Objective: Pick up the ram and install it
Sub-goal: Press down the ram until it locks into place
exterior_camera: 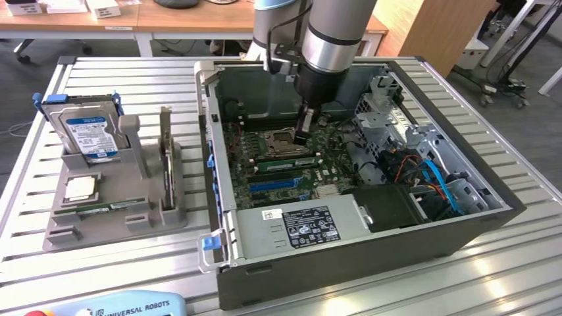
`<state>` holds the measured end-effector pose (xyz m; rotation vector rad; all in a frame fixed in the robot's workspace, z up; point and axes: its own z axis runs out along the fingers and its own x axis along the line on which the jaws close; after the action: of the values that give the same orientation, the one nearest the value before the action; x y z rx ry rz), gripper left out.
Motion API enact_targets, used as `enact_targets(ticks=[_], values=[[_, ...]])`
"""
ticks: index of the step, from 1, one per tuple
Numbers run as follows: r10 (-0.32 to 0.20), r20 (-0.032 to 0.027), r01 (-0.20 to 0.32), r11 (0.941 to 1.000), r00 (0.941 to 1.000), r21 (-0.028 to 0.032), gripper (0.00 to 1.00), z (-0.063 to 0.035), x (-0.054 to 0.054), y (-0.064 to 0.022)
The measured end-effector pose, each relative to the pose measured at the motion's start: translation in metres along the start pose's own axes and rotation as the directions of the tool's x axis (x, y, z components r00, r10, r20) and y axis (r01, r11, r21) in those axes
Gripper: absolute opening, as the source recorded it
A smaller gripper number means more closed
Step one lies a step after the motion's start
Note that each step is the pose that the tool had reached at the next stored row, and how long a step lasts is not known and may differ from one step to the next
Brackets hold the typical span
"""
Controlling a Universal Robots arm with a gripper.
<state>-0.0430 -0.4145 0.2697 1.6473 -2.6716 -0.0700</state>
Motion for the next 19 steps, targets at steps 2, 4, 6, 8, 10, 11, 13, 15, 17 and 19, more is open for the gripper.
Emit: enact_targets(ticks=[2,4,6,8,10,11,13,15,17,19], values=[[0.019,0.0007,-0.019,0.9998,0.9998,0.0004,0.1,0.0,0.0,0.0001],[0.037,0.0014,-0.037,0.9993,0.9993,0.0008,0.1,0.0001,0.0001,0.0002],[0.055,0.0022,-0.055,0.9985,0.9985,0.0012,0.1,0.0001,0.0002,0.0004],[0.074,0.0029,-0.074,0.9973,0.9973,0.0014,0.1,0.0001,0.0003,0.0005],[0.092,0.0037,-0.092,0.9957,0.9957,0.0019,0.1,0.0002,0.0004,0.0008],[0.101,0.0041,-0.101,0.9948,0.9948,0.002,0.1,0.0002,0.0005,0.0009],[0.12,0.0048,-0.12,0.9928,0.9928,0.0023,0.1,0.0002,0.0006,0.0012],[0.138,0.0056,-0.138,0.9905,0.9904,0.0026,0.1,0.0003,0.0008,0.0015],[0.155,0.0063,-0.155,0.9879,0.9879,0.0029,0.1,0.0003,0.0009,0.0017],[0.171,0.007,-0.171,0.9852,0.9852,0.0031,0.1,0.0003,0.0011,0.0021]])
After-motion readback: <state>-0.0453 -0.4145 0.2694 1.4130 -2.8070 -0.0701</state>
